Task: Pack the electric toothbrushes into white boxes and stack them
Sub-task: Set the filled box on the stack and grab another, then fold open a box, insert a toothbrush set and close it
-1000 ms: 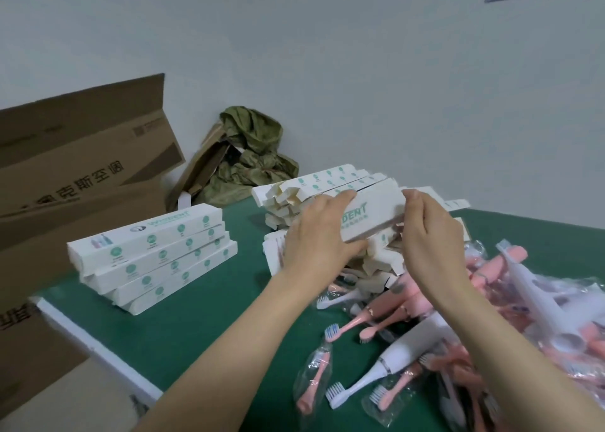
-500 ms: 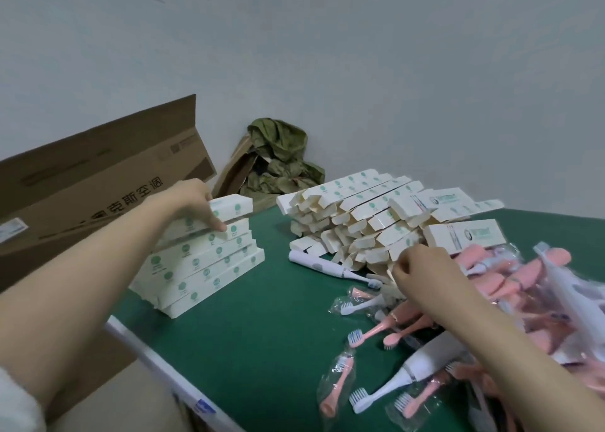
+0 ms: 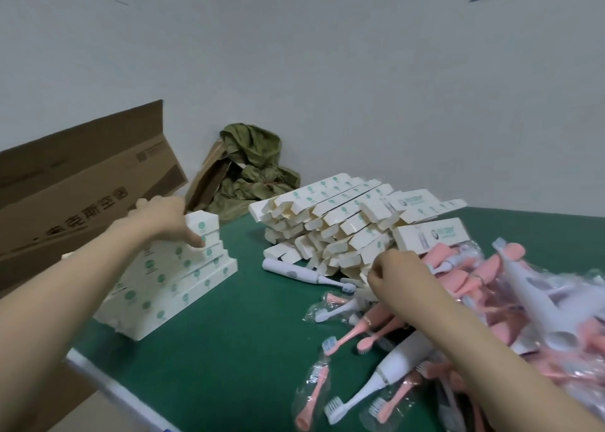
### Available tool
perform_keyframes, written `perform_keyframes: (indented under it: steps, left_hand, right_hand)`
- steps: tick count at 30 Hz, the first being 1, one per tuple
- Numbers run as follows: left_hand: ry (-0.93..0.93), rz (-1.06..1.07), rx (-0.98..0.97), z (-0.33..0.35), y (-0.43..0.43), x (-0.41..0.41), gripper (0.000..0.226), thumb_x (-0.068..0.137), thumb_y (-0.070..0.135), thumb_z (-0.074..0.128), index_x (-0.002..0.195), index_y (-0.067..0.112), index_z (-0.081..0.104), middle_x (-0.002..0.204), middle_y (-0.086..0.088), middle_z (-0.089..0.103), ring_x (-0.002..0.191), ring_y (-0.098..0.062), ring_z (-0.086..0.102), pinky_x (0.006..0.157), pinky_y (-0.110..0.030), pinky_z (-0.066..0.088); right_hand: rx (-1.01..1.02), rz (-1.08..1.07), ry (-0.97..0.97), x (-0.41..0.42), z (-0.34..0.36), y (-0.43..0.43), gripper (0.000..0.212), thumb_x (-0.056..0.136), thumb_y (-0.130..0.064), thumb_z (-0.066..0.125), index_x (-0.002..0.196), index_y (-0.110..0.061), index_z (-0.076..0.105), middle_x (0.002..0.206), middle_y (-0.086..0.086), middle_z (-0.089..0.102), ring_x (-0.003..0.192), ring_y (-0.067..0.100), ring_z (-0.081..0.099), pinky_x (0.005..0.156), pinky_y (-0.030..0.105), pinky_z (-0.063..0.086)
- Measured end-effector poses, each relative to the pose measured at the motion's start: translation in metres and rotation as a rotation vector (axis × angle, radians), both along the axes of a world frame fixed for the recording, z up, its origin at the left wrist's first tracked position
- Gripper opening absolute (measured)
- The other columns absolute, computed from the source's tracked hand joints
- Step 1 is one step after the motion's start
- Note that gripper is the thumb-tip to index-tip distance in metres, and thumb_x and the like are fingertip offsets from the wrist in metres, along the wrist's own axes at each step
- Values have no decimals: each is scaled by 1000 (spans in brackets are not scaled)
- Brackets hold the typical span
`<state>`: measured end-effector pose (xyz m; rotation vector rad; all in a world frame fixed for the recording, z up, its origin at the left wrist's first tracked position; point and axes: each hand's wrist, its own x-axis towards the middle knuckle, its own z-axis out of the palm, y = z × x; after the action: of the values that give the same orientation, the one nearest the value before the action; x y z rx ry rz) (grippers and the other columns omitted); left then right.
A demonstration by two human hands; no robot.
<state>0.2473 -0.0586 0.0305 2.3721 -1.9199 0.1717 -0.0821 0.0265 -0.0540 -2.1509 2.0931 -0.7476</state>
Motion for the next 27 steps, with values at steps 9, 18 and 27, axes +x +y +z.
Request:
perform_keyframes:
  steps: [9, 18, 27]
  left_hand:
    - [495, -705, -374, -35, -4, -196, 41, 86, 34, 63, 123, 17, 57, 121, -2, 58, 107, -14, 51, 84, -25, 38]
    - [215, -772, -375, -51, -34, -319, 45, 86, 49, 56, 122, 22, 60, 121, -4, 56, 117, -27, 43, 94, -37, 34]
    - [521, -922, -626, -48, -15, -288, 32, 91, 27, 59, 120, 15, 59, 115, 1, 59, 107, -15, 52, 86, -23, 39]
  right_hand:
    - [51, -63, 13, -40, 16, -3, 16, 87, -14, 48, 85, -10, 63, 87, 7, 63, 79, 22, 61, 74, 35, 54]
    - [8, -201, 256, -83, 33, 11, 22, 92, -24, 48, 110, -21, 61, 115, -1, 55, 111, 19, 48, 68, 30, 26]
    - [-27, -287, 30, -95, 37, 10, 20, 91, -26, 47, 86, -15, 64, 88, 1, 67, 86, 22, 57, 78, 32, 35]
